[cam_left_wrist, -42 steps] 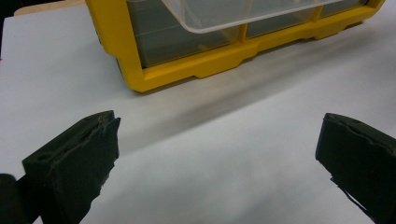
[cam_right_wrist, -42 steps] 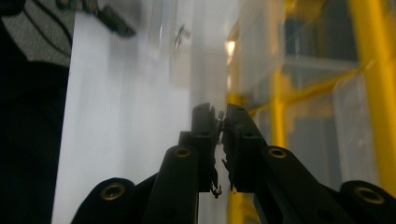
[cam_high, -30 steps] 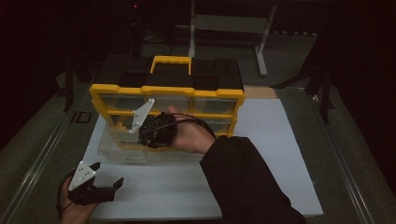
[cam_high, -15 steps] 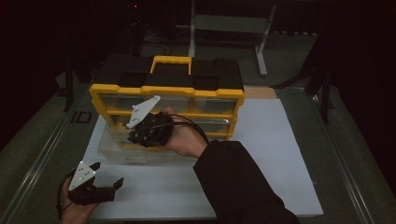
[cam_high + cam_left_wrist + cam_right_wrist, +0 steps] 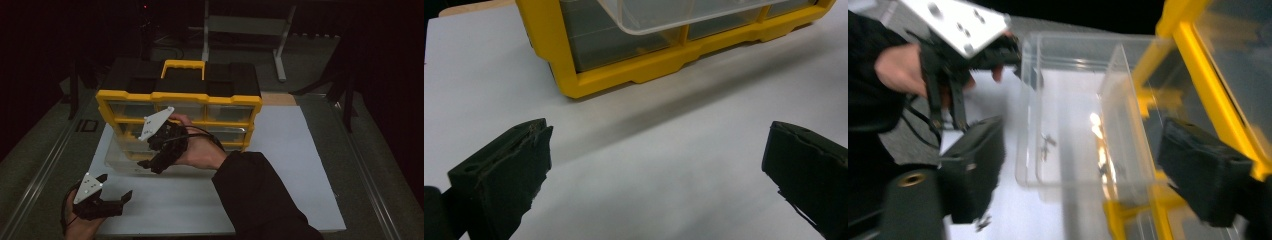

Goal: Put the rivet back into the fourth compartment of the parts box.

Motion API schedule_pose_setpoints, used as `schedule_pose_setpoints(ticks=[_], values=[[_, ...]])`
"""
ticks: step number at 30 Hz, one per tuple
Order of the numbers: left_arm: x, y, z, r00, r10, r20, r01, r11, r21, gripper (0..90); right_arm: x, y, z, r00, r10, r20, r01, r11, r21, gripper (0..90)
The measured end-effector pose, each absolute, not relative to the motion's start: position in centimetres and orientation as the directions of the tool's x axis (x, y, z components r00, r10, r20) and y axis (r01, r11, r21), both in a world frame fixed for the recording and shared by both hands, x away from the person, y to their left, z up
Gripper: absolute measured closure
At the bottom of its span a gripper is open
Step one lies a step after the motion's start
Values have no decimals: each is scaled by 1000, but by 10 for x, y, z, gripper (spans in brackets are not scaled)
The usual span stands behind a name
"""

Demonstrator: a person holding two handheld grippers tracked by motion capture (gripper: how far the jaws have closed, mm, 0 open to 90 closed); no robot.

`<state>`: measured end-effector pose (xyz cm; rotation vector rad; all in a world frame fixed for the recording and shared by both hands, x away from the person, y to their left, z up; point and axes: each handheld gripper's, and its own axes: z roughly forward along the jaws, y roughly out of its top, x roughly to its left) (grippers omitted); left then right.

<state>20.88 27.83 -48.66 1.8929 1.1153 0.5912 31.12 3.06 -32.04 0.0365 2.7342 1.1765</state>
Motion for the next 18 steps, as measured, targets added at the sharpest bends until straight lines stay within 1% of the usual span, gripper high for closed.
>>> schedule_pose_setpoints(ticks=[4,9,15,18], values=[[209,279,-487,492,871,-17,474,-251,844,0,308,18,-329,-981,109,-159,-33,718,695,111],[209,278,-487,488,873,-16,474,-250,844,0,304,-9,-349,-971,150,-184,-5,762,648,111],[209,279,-486,483,876,-20,473,-241,847,0,296,-53,-379,-956,234,-180,71,775,628,111],[209,279,-486,482,876,-18,474,-244,846,0,292,-86,-394,-944,294,-153,126,745,655,126]])
